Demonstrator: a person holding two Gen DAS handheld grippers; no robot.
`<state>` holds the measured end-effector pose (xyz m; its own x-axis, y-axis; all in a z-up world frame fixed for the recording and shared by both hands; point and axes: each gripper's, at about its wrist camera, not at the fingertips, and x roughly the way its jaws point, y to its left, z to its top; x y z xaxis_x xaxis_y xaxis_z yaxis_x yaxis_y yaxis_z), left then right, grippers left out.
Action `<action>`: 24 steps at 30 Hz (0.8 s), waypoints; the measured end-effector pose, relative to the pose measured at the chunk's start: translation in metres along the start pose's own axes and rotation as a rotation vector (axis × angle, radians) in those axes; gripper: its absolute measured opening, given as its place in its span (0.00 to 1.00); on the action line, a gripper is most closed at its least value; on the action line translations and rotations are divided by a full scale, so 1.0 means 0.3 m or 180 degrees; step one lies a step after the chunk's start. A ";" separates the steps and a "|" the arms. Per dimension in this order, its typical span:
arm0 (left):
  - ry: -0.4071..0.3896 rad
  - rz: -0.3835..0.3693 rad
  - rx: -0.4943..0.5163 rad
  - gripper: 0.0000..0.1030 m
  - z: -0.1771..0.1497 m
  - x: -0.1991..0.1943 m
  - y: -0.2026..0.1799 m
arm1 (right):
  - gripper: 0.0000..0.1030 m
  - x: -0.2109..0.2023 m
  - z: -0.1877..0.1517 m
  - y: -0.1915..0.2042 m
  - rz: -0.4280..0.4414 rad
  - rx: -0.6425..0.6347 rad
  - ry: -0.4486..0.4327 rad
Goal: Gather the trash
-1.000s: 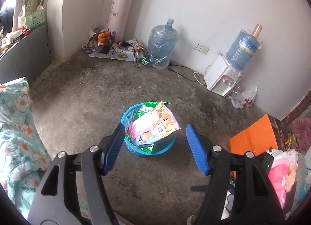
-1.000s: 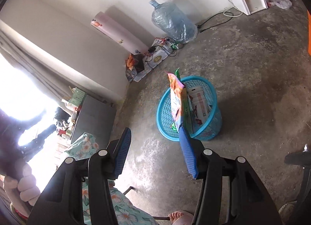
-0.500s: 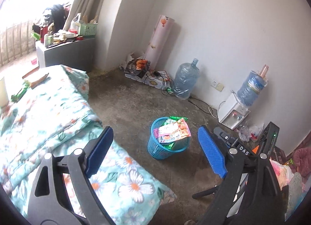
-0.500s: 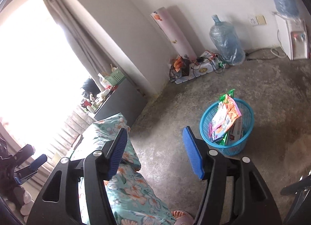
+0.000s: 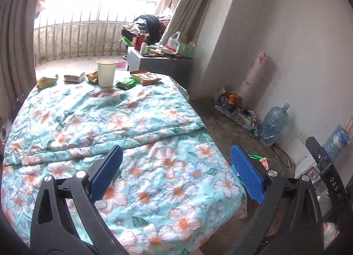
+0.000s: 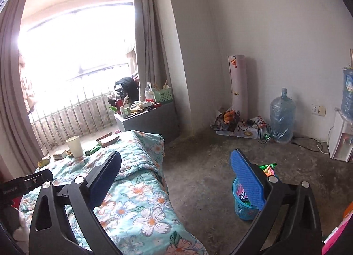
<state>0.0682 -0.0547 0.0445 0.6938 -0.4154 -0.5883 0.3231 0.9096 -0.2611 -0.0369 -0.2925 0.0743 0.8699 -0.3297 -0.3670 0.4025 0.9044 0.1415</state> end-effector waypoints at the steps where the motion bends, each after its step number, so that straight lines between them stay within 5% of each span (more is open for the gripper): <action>1: 0.0024 0.0073 -0.0003 0.91 -0.004 -0.011 0.018 | 0.94 -0.002 -0.003 0.025 0.0019 -0.0075 0.0044; 7: 0.0114 0.0475 0.0311 0.91 -0.088 -0.055 0.046 | 0.94 -0.010 -0.069 0.145 0.0174 -0.0610 0.0550; 11: 0.0331 0.0647 0.0205 0.91 -0.143 -0.043 0.054 | 0.94 -0.027 -0.151 0.183 0.0110 -0.0853 0.0877; 16: 0.0608 0.0599 -0.0010 0.91 -0.215 -0.006 0.048 | 0.94 -0.021 -0.237 0.185 0.0203 -0.0942 0.1221; 24: 0.0652 0.0620 0.0260 0.91 -0.248 0.021 -0.064 | 0.94 -0.012 -0.262 0.132 0.0012 -0.1071 0.1348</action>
<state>0.0185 -0.0741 -0.0110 0.6063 -0.2149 -0.7656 0.2530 0.9649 -0.0704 -0.0464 -0.2342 0.0089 0.6521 -0.2512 -0.7153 0.2254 0.9651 -0.1333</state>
